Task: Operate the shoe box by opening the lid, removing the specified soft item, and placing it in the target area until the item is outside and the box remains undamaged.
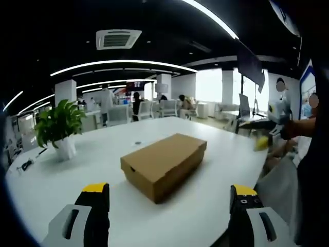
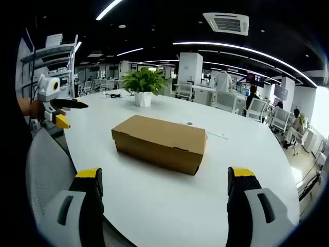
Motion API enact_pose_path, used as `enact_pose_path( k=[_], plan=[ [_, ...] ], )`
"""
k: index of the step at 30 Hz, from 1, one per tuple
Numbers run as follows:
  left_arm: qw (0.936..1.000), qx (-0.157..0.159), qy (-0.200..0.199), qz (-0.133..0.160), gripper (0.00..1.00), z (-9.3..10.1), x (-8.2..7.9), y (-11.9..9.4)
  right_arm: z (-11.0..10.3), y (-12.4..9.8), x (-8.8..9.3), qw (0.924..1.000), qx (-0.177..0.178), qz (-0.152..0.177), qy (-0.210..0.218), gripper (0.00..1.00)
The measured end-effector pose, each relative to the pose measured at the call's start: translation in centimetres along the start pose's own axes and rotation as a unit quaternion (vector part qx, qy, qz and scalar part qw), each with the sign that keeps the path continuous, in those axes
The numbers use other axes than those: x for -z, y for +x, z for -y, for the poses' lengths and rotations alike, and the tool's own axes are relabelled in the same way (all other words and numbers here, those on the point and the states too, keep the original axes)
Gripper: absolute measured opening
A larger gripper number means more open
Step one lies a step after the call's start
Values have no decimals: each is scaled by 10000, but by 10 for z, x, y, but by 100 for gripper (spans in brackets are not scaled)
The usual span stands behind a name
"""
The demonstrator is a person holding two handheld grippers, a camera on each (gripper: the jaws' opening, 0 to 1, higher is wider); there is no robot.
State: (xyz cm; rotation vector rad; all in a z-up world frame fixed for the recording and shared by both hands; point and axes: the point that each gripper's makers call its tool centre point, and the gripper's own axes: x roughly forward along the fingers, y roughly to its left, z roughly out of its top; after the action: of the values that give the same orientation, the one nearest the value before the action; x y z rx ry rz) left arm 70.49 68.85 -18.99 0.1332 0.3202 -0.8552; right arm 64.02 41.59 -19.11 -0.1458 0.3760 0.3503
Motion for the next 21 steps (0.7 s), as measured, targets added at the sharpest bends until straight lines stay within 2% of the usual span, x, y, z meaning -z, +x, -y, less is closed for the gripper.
enact_pose_path(
  k=[21],
  plan=[
    [10000,-3,-16,-7,98,5,-1,-4,-4,-1,0,10000,-65,0,14,96]
  ],
)
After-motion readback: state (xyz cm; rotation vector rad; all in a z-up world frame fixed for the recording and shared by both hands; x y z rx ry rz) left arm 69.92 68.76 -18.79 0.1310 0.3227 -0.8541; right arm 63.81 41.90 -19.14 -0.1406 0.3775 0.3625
